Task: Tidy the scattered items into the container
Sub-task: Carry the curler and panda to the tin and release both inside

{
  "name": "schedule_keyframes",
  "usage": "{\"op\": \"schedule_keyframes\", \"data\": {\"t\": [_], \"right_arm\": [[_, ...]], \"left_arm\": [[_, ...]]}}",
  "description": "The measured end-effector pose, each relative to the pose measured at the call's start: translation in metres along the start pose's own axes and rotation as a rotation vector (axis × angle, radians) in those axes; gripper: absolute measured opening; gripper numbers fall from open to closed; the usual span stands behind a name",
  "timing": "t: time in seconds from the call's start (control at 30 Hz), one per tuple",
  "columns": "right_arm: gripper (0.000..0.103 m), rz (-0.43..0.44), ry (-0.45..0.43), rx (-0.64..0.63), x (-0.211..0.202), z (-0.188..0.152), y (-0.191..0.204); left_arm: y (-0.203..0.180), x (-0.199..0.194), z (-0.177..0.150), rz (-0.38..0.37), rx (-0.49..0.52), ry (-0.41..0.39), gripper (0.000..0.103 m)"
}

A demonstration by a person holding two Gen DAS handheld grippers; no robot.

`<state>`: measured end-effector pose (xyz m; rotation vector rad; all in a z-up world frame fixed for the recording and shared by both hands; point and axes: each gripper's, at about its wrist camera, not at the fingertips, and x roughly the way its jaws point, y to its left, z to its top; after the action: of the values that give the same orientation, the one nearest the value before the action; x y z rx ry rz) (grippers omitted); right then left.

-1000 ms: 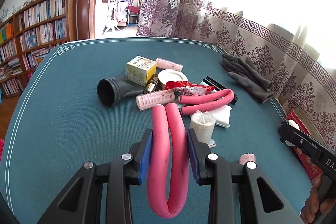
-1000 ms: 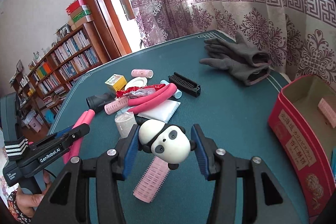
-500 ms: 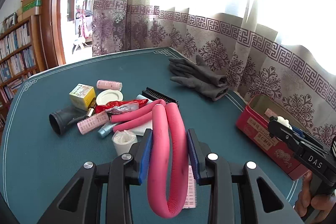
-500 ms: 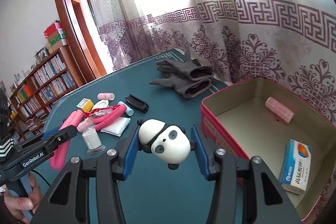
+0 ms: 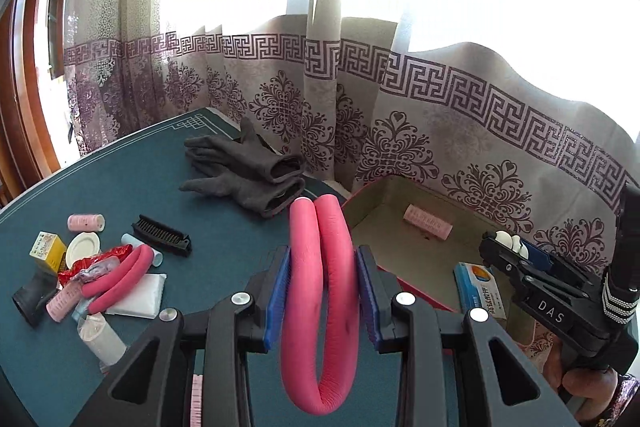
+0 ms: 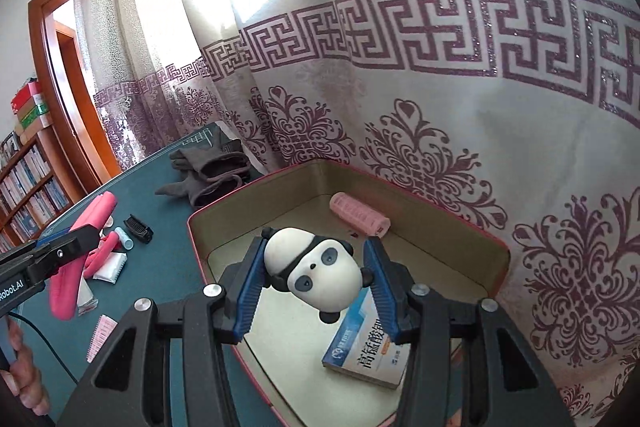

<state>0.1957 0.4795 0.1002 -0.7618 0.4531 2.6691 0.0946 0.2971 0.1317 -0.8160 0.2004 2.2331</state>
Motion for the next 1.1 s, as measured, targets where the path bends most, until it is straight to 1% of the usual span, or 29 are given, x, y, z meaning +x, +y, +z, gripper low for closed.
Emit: {"op": "schedule_keyframes", "data": {"t": [0.27, 0.43, 0.47, 0.5, 0.53, 0.57, 0.67, 0.73, 0.87, 0.93, 1.0, 1.1], "right_arm": [[0.053, 0.006, 0.003, 0.002, 0.004, 0.002, -0.016], [0.053, 0.003, 0.001, -0.001, 0.007, 0.003, -0.021], [0.053, 0.001, 0.003, -0.001, 0.007, 0.003, -0.021], [0.054, 0.000, 0.002, 0.003, 0.007, 0.004, -0.022], [0.054, -0.001, -0.003, 0.008, 0.007, 0.004, -0.023], [0.057, -0.006, -0.009, 0.010, 0.005, 0.004, -0.024], [0.060, -0.026, -0.033, 0.004, 0.002, 0.005, -0.026], [0.062, -0.024, -0.031, 0.009, 0.002, 0.004, -0.026], [0.064, -0.023, -0.020, 0.004, 0.005, 0.003, -0.022], [0.068, -0.021, -0.022, 0.003, 0.004, 0.002, -0.019], [0.075, -0.021, -0.026, 0.002, 0.003, 0.001, -0.016], [0.078, -0.023, -0.029, 0.002, 0.003, 0.000, -0.012]], "left_arm": [[-0.039, 0.038, 0.017, -0.056, 0.034, 0.045, 0.034], [-0.056, 0.051, 0.031, -0.078, 0.049, 0.038, 0.034], [-0.058, 0.053, 0.033, -0.083, 0.050, 0.038, 0.037], [-0.059, 0.055, 0.035, -0.085, 0.049, 0.040, 0.055], [-0.060, 0.056, 0.036, -0.080, 0.045, 0.036, 0.065], [-0.060, 0.055, 0.036, -0.072, 0.043, 0.024, 0.076], [-0.056, 0.053, 0.034, -0.032, 0.059, 0.008, 0.076], [-0.048, 0.051, 0.032, 0.000, 0.055, 0.003, 0.076], [-0.025, 0.047, 0.027, 0.030, 0.003, 0.020, 0.076], [-0.015, 0.043, 0.022, 0.044, -0.016, 0.024, 0.076], [-0.005, 0.041, 0.016, 0.059, -0.032, 0.033, 0.076], [0.008, 0.040, 0.006, 0.080, -0.057, 0.050, 0.076]]}}
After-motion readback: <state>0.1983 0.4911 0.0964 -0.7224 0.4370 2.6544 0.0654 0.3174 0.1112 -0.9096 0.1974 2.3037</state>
